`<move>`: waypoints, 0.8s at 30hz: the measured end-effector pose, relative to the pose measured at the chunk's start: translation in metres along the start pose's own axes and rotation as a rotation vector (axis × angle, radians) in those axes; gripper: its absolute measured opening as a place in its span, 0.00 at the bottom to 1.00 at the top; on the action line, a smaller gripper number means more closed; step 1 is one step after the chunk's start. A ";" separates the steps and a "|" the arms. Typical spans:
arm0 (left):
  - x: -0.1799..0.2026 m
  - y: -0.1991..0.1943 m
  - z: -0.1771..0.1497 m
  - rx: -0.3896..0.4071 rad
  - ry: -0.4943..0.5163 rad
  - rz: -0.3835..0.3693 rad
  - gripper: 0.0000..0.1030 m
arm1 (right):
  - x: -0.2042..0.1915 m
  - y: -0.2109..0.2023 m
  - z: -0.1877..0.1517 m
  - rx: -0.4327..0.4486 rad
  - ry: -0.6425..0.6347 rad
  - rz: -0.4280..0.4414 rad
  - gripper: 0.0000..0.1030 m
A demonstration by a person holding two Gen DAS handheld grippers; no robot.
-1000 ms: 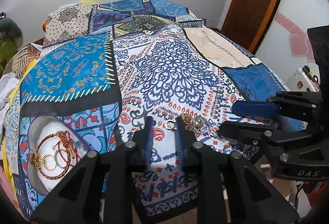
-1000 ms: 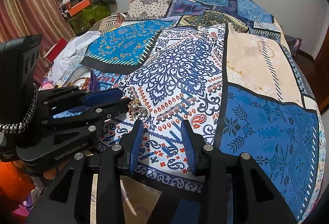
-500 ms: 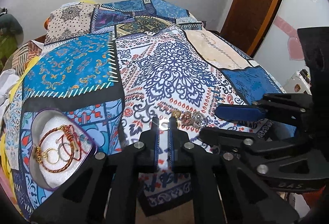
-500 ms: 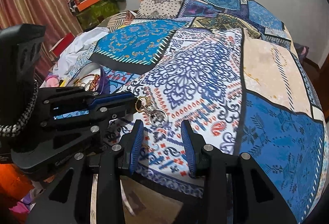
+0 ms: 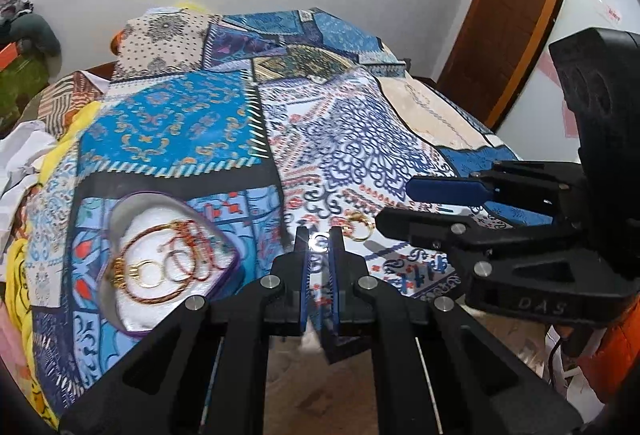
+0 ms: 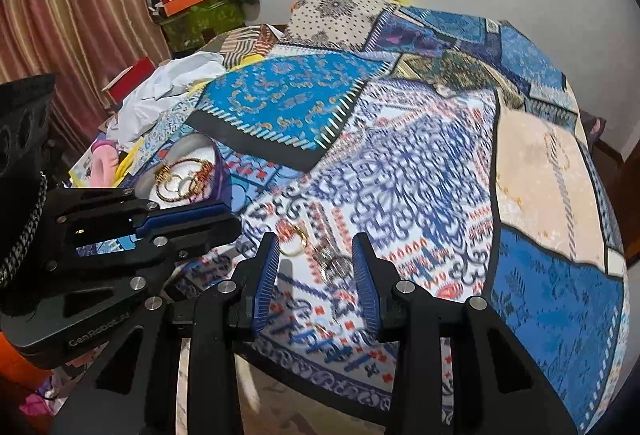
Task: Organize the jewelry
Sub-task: 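Grasp a gold piece with the left tool while the right tool grasps a gold ring, then carry both held pieces over the white heart box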
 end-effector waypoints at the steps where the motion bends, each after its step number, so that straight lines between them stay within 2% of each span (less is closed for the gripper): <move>1: -0.003 -0.004 0.000 0.007 -0.007 0.005 0.07 | -0.003 0.000 0.002 0.004 -0.006 0.001 0.33; 6: -0.017 -0.019 -0.003 0.031 -0.031 0.026 0.07 | -0.015 0.004 0.012 0.020 -0.023 0.042 0.33; 15: -0.028 -0.028 -0.011 0.039 -0.052 0.026 0.07 | -0.017 0.029 0.009 -0.081 -0.013 0.063 0.33; 21: -0.026 -0.025 -0.011 0.040 -0.062 0.008 0.07 | -0.021 0.032 0.005 -0.101 -0.050 0.043 0.33; 24: -0.025 -0.027 -0.011 0.043 -0.061 0.009 0.07 | -0.027 0.036 0.002 -0.104 -0.089 -0.003 0.20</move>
Point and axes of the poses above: each gripper's, at about its wrist camera, not at the fingertips, and y roughly the way its jaws point, x to its right, z to its top, the point moved 1 cm from there along y, roughly the way its jaws point, and after that the axes turned 5 degrees about y, right-handed, at the moved point
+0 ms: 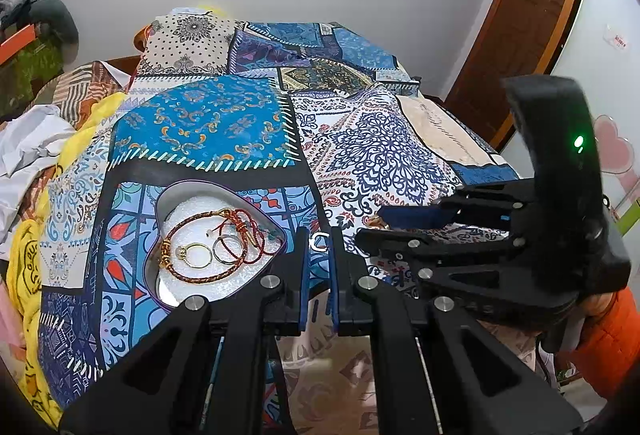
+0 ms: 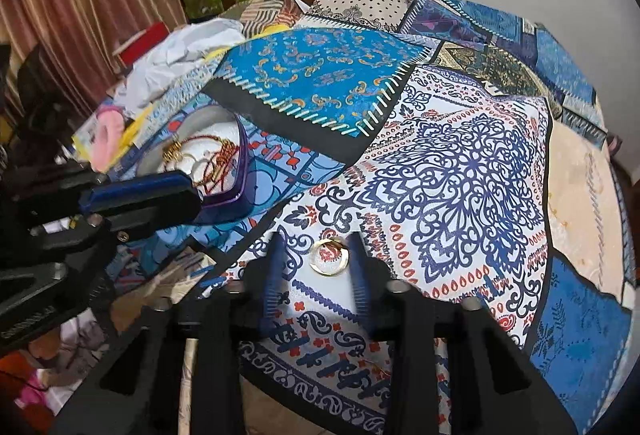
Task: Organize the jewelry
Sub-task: 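Carry both held pieces over the white heart box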
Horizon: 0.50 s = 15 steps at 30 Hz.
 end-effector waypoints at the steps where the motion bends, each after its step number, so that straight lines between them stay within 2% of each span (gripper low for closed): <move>1: 0.000 0.000 0.001 0.001 0.000 0.001 0.07 | 0.000 0.000 0.000 0.002 -0.003 -0.006 0.18; 9: -0.002 -0.011 0.002 0.016 -0.005 0.018 0.07 | 0.005 -0.005 0.001 0.016 0.033 -0.008 0.16; 15: -0.002 -0.025 0.006 0.045 0.000 0.038 0.07 | 0.000 -0.032 0.008 0.092 0.044 -0.003 0.16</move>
Point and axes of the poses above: each gripper's, at about its wrist camera, not at the fingertips, and y roughly the way its jaws point, x to its right, z to its top, the point moved 1 cm from there along y, roughly the way its jaws point, and after that the axes turned 5 degrees about y, right-handed, at the moved point
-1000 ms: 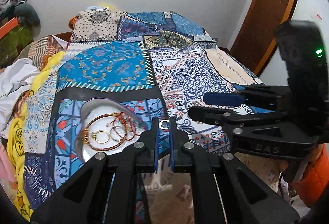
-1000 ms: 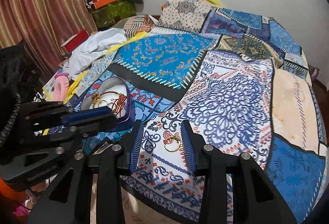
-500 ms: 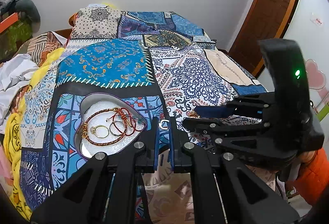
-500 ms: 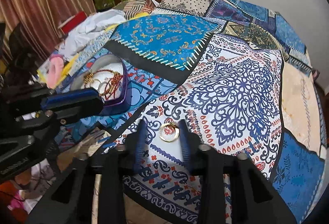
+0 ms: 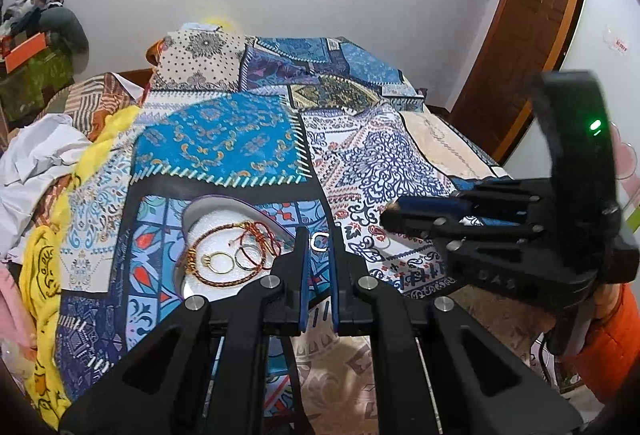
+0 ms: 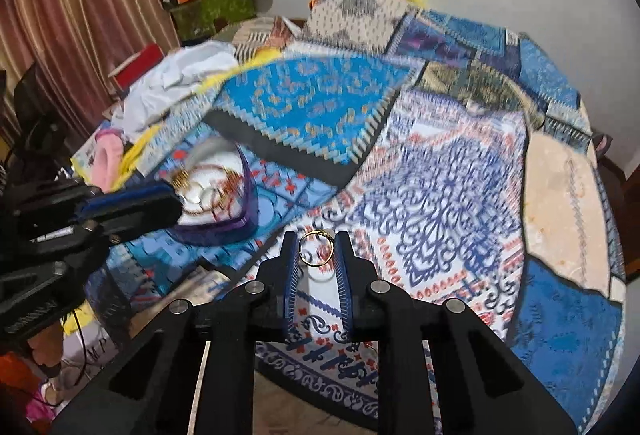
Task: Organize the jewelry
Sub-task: 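Carry both held pieces over the white heart box, then open both tools to drop the pieces onto the foam in the box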
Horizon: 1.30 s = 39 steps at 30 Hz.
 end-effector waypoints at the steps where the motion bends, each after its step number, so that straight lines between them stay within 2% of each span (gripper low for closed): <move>1: 0.000 -0.003 0.001 0.006 0.001 0.004 0.07 | -0.002 -0.005 0.003 0.016 -0.002 0.002 0.16; 10: -0.013 -0.031 0.007 0.062 0.001 0.056 0.07 | -0.028 -0.031 0.025 0.122 -0.011 0.036 0.16; 17: -0.035 -0.046 0.007 0.089 -0.029 0.097 0.07 | -0.050 -0.030 0.035 0.150 -0.035 0.073 0.16; 25: -0.062 -0.038 -0.007 0.057 -0.083 0.115 0.07 | -0.065 -0.006 0.037 0.110 -0.043 0.103 0.16; 39: -0.073 -0.001 -0.022 -0.015 -0.109 0.068 0.07 | -0.068 0.040 0.039 0.014 -0.018 0.136 0.16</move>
Point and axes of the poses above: each gripper's, at about its wrist camera, not at the fingertips, and y roughly the way its jaws point, x to its right, z to its top, the point moved 1 cm from there along y, roughly the way its jaws point, and after that the axes turned 5 degrees about y, right-handed, at the moved point
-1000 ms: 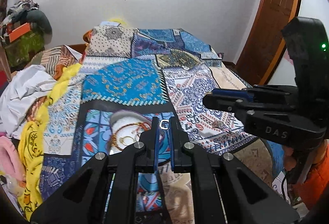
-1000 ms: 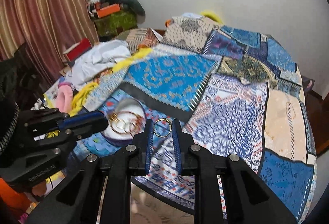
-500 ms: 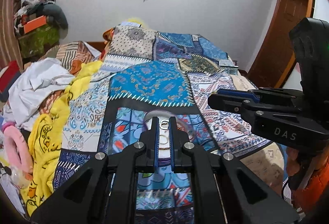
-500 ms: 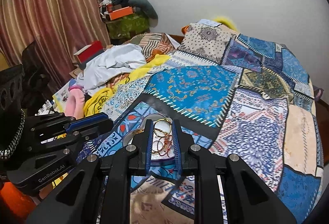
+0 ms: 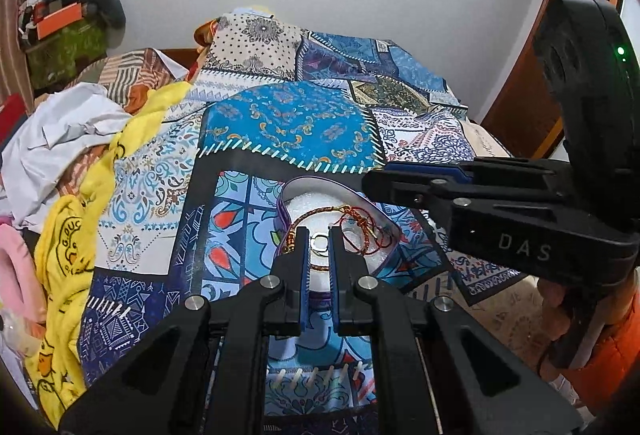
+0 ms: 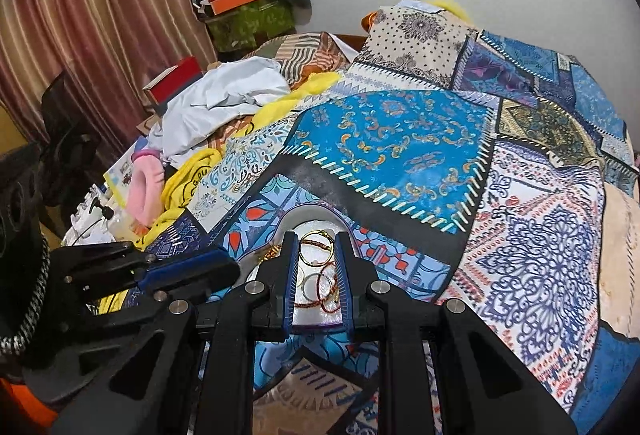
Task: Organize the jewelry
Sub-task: 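Open both tools to drop the pieces onto the foam in the box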
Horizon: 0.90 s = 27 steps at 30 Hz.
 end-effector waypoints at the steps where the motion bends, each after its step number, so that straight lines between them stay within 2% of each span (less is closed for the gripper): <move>1: -0.001 0.001 0.000 -0.001 -0.003 -0.001 0.07 | -0.001 0.003 0.000 -0.005 -0.002 0.003 0.16; 17: -0.002 0.008 -0.002 -0.008 0.000 -0.023 0.07 | 0.001 0.030 -0.001 -0.081 0.016 0.025 0.16; 21: -0.001 0.009 -0.002 -0.012 0.000 -0.026 0.07 | 0.000 0.032 -0.002 -0.101 0.012 0.008 0.16; 23: 0.000 0.009 -0.002 -0.017 0.002 -0.027 0.07 | 0.001 0.030 -0.003 -0.100 0.014 0.003 0.18; 27: 0.005 0.008 -0.003 -0.019 0.024 -0.028 0.07 | 0.003 0.023 -0.003 -0.072 0.027 -0.012 0.32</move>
Point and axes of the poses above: each gripper's, at about its wrist camera, not at the fingertips, and y roughly the way its jaws point, x to its right, z to its top, the point moved 1 cm from there along y, roughly the way its jaws point, and after that the axes turned 5 degrees about y, right-handed, at the moved point
